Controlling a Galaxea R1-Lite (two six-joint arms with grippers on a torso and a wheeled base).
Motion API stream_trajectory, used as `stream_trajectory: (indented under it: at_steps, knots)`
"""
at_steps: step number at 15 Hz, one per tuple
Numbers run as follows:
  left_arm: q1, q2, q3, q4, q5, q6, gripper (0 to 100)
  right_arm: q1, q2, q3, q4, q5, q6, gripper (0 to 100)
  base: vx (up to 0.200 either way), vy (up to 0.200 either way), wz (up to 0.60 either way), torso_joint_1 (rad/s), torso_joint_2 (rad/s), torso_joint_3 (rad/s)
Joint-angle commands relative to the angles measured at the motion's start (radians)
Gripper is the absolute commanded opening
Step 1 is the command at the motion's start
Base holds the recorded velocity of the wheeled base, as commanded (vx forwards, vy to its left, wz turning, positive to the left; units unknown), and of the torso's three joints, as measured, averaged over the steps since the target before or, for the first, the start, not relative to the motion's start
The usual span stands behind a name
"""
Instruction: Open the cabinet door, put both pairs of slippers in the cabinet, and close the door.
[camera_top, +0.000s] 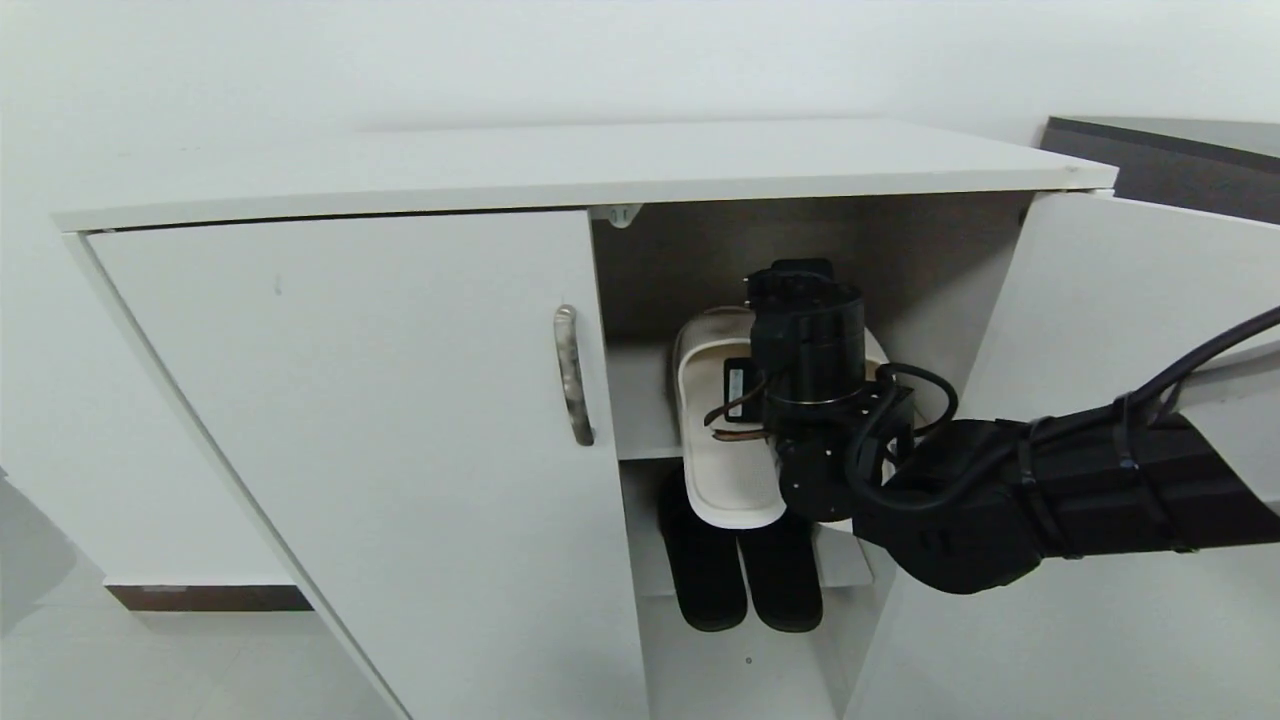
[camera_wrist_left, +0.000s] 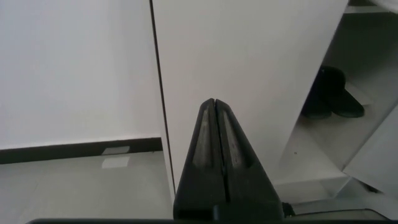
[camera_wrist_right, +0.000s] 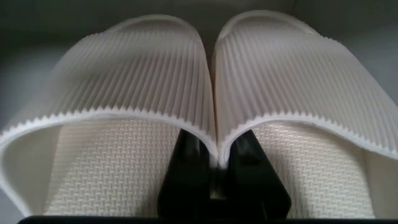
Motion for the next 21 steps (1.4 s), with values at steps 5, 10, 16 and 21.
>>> stream_trajectory:
  at_steps: [5,10,16,21]
  knots:
    - [0.0,0.0,0.0,0.0,0.0,0.0,0,-0.016,0.002,-0.019,0.029,0.037,0.0,0,0.0,0.0,0.0,0.0,0.0,0.0]
    - [0.0,0.0,0.0,0.0,0.0,0.0,0,-0.052,0.032,-0.069,0.031,0.089,0.0,0,0.0,0.0,0.0,0.0,0.0,0.0]
    - [-0.001,0.0,0.0,0.0,-0.001,0.001,0,-0.07,0.12,-0.221,0.088,0.104,0.0,0,0.0,0.0,0.0,0.0,0.0,0.0]
    - [0.0,0.0,0.0,0.0,-0.001,0.001,0,-0.101,0.156,-0.266,0.097,0.133,0.0,0,0.0,0.0,0.0,0.0,0.0,0.0]
